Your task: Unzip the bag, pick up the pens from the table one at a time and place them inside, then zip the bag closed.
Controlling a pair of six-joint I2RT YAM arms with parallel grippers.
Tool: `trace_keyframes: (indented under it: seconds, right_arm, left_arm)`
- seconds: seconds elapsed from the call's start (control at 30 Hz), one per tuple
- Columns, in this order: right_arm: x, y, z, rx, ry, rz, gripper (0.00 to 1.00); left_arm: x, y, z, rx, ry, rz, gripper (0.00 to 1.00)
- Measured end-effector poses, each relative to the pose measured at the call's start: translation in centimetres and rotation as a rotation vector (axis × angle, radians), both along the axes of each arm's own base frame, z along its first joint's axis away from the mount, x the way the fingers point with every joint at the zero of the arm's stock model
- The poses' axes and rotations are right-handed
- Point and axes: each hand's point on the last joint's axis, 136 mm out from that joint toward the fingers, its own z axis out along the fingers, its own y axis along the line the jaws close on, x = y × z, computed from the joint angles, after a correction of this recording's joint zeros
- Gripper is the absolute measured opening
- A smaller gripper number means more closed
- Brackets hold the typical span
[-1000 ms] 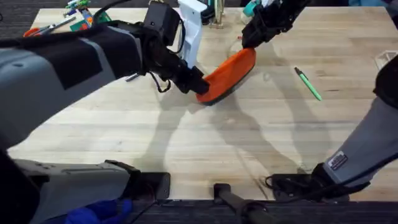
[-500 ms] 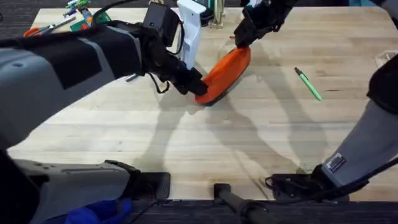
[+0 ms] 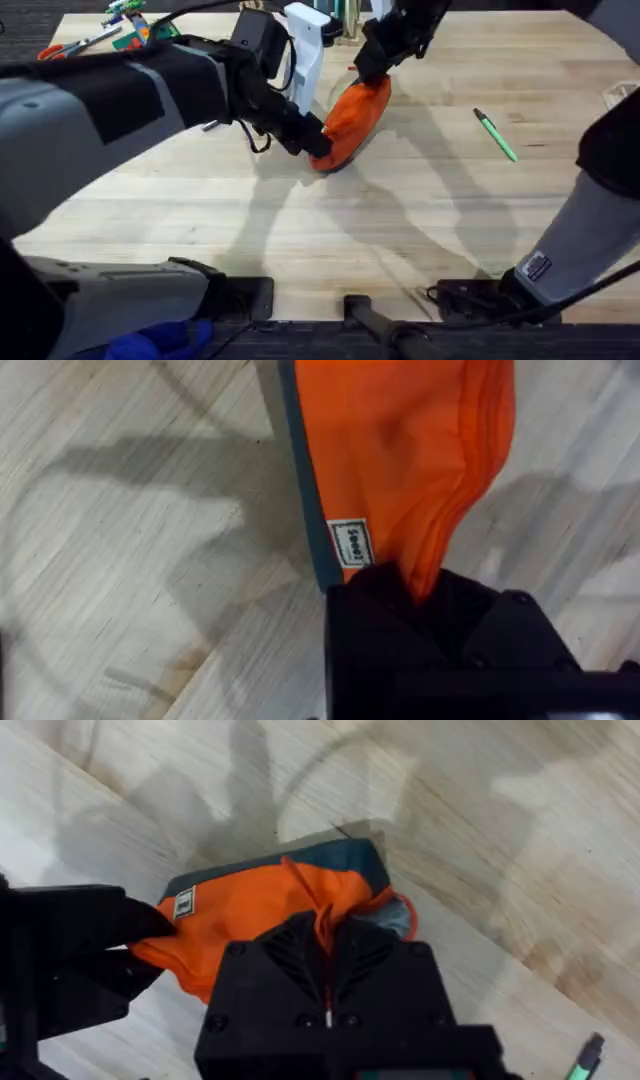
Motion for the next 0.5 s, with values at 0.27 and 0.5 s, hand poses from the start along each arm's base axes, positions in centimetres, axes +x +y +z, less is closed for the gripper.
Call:
trace_keyframes:
  seconds: [0.27, 0.5]
  right_arm:
    - [-0.6, 0.1, 0.1, -0.015, 0.014, 0.014, 0.031]
    - [-1.4, 0.1, 0.8, -0.025, 0.036, 0.02, 0.031]
  left_arm:
    - [0.0, 0.0, 0.0, 0.001, 0.002, 0.001, 0.042]
    - [-0.1, 0.1, -0.1, 0.003, 0.006, 0.001, 0.042]
